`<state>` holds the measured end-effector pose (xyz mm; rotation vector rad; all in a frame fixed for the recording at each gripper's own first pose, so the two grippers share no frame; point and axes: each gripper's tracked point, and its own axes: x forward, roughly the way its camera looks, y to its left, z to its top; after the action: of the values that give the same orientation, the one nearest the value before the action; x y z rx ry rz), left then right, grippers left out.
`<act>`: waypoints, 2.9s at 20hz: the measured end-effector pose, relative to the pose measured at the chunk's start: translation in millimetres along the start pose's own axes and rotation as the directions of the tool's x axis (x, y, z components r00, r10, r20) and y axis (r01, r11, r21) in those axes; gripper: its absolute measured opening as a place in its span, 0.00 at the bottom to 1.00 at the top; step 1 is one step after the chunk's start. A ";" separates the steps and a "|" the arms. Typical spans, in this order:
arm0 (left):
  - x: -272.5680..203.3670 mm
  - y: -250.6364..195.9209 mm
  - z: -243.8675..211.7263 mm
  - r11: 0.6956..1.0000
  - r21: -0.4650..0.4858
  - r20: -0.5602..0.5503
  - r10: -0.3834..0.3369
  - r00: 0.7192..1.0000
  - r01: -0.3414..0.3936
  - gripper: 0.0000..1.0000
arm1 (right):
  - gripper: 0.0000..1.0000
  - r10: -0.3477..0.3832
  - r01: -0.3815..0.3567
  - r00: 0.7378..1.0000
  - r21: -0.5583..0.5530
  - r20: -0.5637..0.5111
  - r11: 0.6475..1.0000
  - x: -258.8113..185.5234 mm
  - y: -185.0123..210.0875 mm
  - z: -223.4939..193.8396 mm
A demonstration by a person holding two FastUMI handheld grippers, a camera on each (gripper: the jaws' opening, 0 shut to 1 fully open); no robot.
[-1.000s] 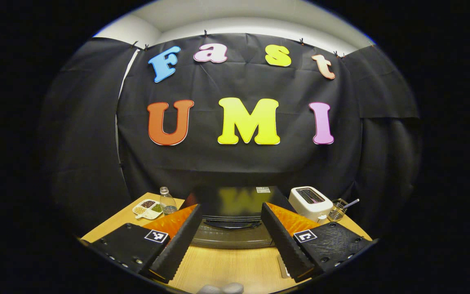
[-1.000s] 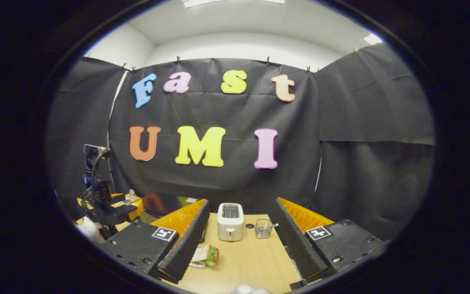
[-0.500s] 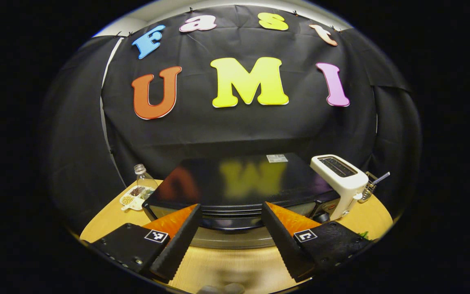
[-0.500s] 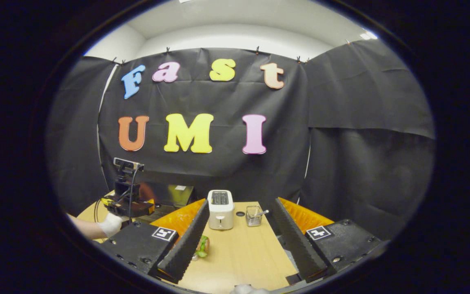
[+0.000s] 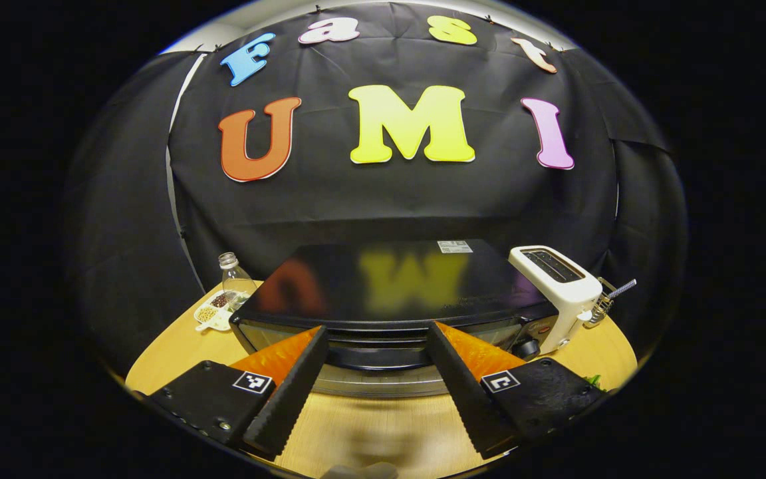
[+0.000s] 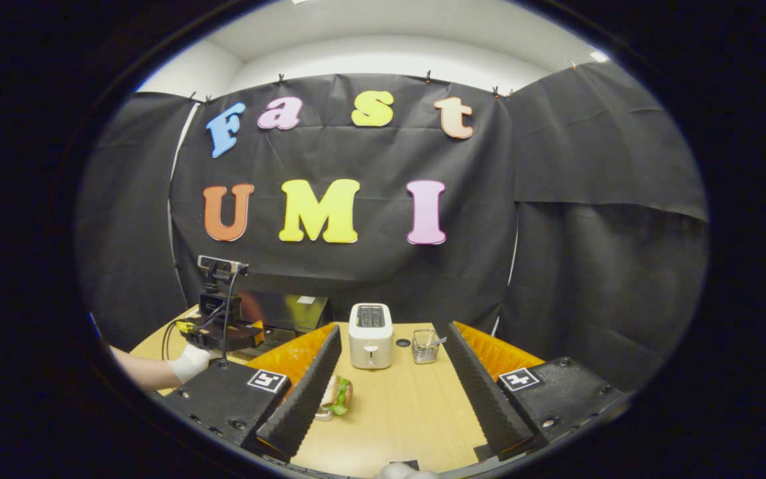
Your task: Open the electric oven with the left hand, put the food in, and close the electric oven.
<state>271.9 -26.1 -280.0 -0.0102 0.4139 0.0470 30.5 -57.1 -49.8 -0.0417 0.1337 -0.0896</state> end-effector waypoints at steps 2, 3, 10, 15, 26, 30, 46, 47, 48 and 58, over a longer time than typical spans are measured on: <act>-8.3 -0.9 -5.5 1.000 0.002 -0.005 -0.006 1.000 0.006 0.99 | 1.00 0.010 -0.010 1.000 0.000 -0.001 1.000 -0.2 1.9 -1.6; -13.3 0.0 -8.7 1.000 0.002 -0.007 -0.007 1.000 0.007 0.99 | 1.00 0.013 -0.013 1.000 -0.003 -0.006 1.000 -0.4 2.6 -5.0; -53.1 1.6 -47.9 1.000 0.018 -0.026 -0.023 0.999 0.023 1.00 | 1.00 0.064 -0.064 0.997 -0.001 -0.047 0.998 3.8 19.2 -21.7; -70.2 5.7 -80.8 0.999 0.011 -0.065 -0.035 0.997 0.036 0.99 | 1.00 0.087 -0.087 0.994 0.009 -0.071 0.996 7.1 27.0 -33.4; -90.5 4.6 -156.1 0.999 0.015 -0.236 -0.042 0.971 0.047 0.98 | 1.00 0.081 -0.076 0.983 0.039 -0.162 0.996 14.7 25.9 -79.6; -88.2 3.2 -178.8 0.996 0.054 -0.294 -0.052 0.954 0.071 0.97 | 0.91 0.078 -0.071 0.980 0.047 -0.184 0.996 19.2 24.0 -89.8; -140.4 28.0 -141.7 0.999 0.029 -0.262 -0.009 0.965 0.018 0.96 | 1.00 0.256 -0.215 0.900 0.153 -0.351 0.965 80.2 42.5 -183.6; -153.0 32.5 -128.1 1.000 0.020 -0.236 0.001 0.972 0.004 0.96 | 1.00 0.289 -0.235 0.884 0.187 -0.367 0.954 89.6 46.9 -196.9; -165.6 35.0 -113.1 1.000 0.003 -0.211 0.003 0.977 -0.003 0.96 | 1.00 0.314 -0.244 0.866 0.218 -0.389 0.945 99.1 49.3 -210.3; -261.2 42.1 10.4 0.990 -0.038 0.000 0.135 0.991 -0.134 0.96 | 0.85 0.563 -0.337 0.692 0.487 -0.453 0.806 198.2 97.6 -283.3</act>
<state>35.3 4.7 -165.4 -0.0201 0.4106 0.1880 196.3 11.7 -360.9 0.4089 0.7447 0.3940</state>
